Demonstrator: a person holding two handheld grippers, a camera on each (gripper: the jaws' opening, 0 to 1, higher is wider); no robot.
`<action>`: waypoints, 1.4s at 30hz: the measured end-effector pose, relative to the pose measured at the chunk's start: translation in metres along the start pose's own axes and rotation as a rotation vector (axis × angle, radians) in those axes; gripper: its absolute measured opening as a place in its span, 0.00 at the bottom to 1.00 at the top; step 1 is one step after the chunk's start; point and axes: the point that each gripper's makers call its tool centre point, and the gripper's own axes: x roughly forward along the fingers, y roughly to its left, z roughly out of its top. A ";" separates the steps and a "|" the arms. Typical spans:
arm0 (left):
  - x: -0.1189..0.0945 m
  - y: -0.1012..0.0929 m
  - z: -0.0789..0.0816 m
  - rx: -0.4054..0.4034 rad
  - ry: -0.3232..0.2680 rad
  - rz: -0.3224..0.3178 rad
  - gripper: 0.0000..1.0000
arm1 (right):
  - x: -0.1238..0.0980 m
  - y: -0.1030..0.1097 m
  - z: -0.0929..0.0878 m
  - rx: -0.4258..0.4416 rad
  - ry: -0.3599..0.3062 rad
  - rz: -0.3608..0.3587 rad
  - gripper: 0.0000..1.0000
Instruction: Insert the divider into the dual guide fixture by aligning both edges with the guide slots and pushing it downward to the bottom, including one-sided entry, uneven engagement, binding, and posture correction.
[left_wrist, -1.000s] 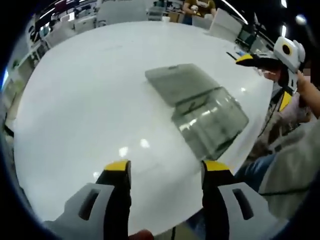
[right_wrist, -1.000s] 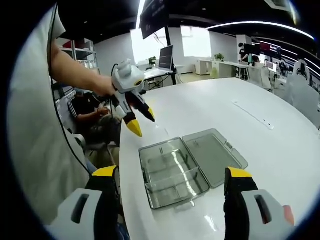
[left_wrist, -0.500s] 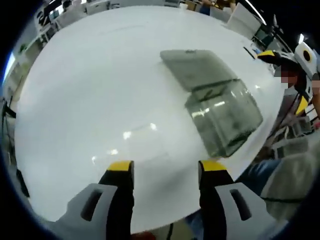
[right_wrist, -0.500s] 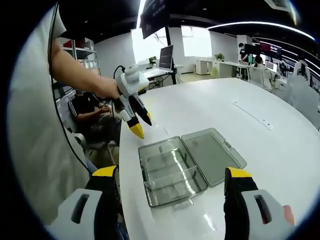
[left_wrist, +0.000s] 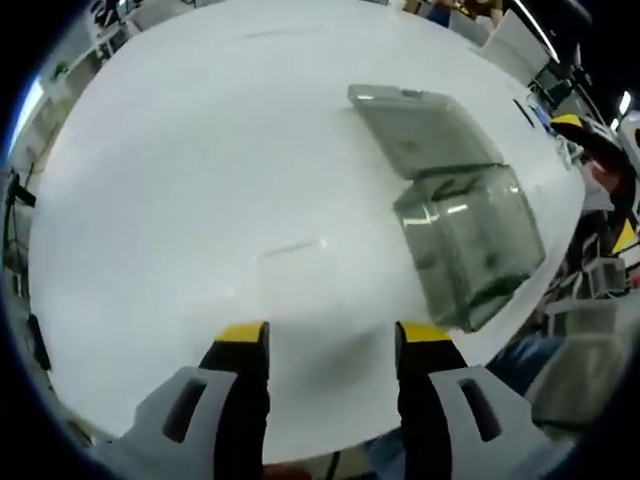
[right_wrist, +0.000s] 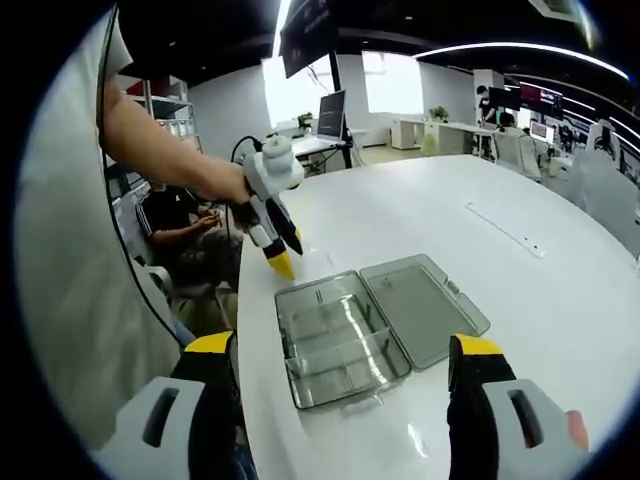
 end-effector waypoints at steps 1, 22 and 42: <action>0.001 0.000 0.000 -0.003 0.002 0.004 0.47 | 0.000 0.000 0.000 0.000 0.000 0.000 0.85; 0.013 0.015 -0.003 -0.069 0.076 0.098 0.39 | -0.005 -0.002 -0.004 0.007 -0.003 0.000 0.85; 0.014 0.018 -0.005 -0.058 0.142 0.213 0.34 | -0.011 -0.003 -0.008 0.005 -0.005 0.000 0.84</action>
